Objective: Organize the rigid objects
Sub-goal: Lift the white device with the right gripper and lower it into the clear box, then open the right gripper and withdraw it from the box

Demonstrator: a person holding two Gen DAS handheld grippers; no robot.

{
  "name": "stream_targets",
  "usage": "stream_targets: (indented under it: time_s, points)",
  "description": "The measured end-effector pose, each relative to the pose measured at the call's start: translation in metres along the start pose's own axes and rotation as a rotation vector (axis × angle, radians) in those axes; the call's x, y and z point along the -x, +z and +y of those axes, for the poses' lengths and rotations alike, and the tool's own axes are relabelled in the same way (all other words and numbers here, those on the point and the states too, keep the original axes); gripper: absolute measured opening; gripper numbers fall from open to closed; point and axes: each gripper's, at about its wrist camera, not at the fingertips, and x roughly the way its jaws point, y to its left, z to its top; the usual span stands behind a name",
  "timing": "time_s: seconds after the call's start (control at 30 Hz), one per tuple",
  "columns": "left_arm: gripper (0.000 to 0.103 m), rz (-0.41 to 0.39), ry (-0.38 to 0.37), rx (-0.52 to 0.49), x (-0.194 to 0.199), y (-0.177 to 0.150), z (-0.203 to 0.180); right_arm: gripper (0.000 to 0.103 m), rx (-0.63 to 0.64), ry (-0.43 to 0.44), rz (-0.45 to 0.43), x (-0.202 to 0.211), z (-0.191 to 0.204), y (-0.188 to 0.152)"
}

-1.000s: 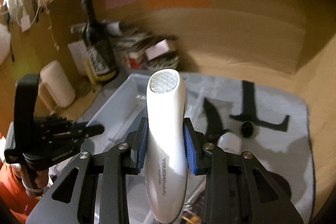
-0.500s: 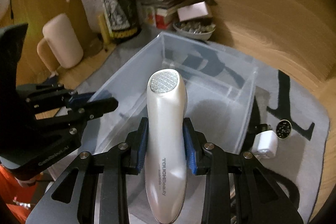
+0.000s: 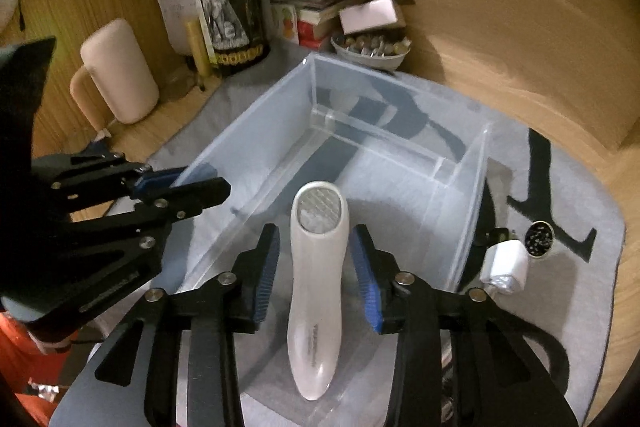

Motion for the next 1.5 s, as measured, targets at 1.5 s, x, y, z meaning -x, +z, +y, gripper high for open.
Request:
stream_targets:
  time_s: [1.5]
  points:
    - [0.010,0.034,0.010,0.026,-0.002,-0.004,0.000,0.054,-0.360,-0.138,-0.030,0.040,-0.119,-0.109]
